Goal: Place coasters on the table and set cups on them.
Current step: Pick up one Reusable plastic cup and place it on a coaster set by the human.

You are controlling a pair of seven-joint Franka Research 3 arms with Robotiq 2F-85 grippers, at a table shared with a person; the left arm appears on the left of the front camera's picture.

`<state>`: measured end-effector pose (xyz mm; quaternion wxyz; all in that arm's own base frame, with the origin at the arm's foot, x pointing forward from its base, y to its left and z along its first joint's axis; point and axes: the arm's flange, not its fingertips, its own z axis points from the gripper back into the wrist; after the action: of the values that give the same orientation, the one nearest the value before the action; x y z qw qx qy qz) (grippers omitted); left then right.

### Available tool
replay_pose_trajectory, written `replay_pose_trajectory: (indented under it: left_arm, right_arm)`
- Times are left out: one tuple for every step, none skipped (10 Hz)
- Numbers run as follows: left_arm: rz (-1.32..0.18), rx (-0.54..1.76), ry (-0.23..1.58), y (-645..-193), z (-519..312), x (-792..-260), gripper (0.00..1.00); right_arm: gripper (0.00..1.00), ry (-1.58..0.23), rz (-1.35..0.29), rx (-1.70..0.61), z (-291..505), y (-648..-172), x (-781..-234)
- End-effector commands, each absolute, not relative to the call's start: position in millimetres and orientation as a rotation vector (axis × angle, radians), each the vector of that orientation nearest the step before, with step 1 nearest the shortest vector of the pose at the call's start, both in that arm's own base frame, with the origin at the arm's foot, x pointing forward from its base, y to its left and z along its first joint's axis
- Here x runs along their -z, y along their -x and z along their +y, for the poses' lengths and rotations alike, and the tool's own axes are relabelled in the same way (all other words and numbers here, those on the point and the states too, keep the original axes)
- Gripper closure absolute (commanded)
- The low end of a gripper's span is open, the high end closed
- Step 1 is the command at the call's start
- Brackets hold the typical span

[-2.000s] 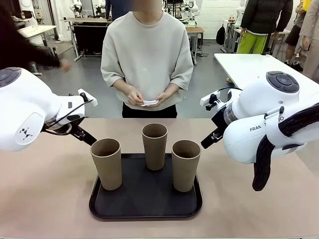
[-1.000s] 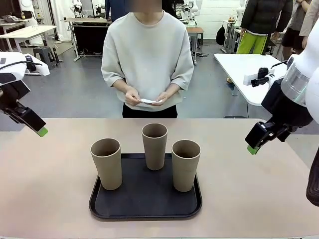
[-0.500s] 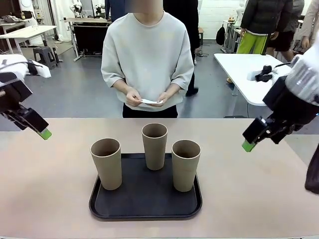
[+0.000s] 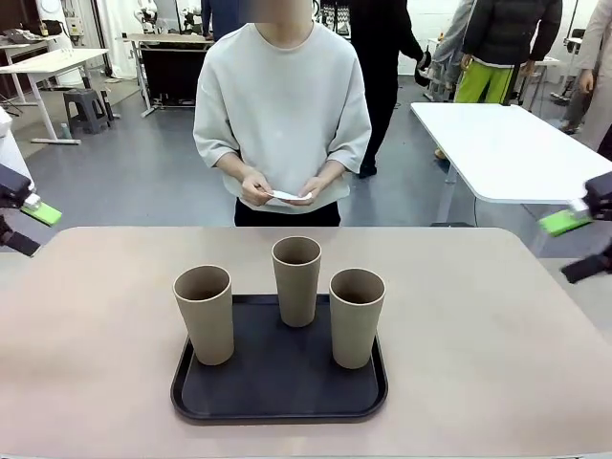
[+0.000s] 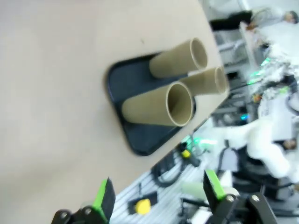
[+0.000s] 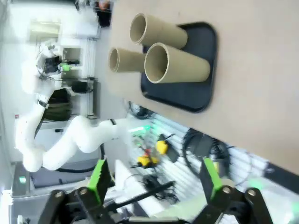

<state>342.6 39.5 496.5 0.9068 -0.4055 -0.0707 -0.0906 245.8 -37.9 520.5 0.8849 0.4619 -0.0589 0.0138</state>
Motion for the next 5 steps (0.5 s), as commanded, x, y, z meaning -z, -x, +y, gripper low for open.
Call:
replay_pose_trajectory:
  left_arm:
    - [-0.134,0.056,0.926,-363.8,78.2,-483.6,0.00]
    - [-0.130,0.016,0.966,-368.3,97.4,-470.0,0.00]
    - [-0.138,-0.020,1.020,-363.1,121.2,-463.6,0.00]
    - [-0.158,-0.034,1.076,-354.9,140.9,-465.6,0.00]
    - [-0.181,-0.026,1.152,-346.1,153.3,-467.0,0.00]
  right_arm:
    - [0.00,-1.053,-0.075,0.142,-65.2,-241.2,-470.4]
    - [0.00,-1.071,-0.062,0.152,-82.7,-244.8,-465.4]
    - [0.00,-1.106,-0.054,0.134,-94.5,-241.8,-462.8]
    - [0.00,-1.123,-0.057,0.142,-102.0,-238.5,-461.3]
    - [0.00,-1.135,-0.066,0.149,-112.6,-238.0,-460.8]
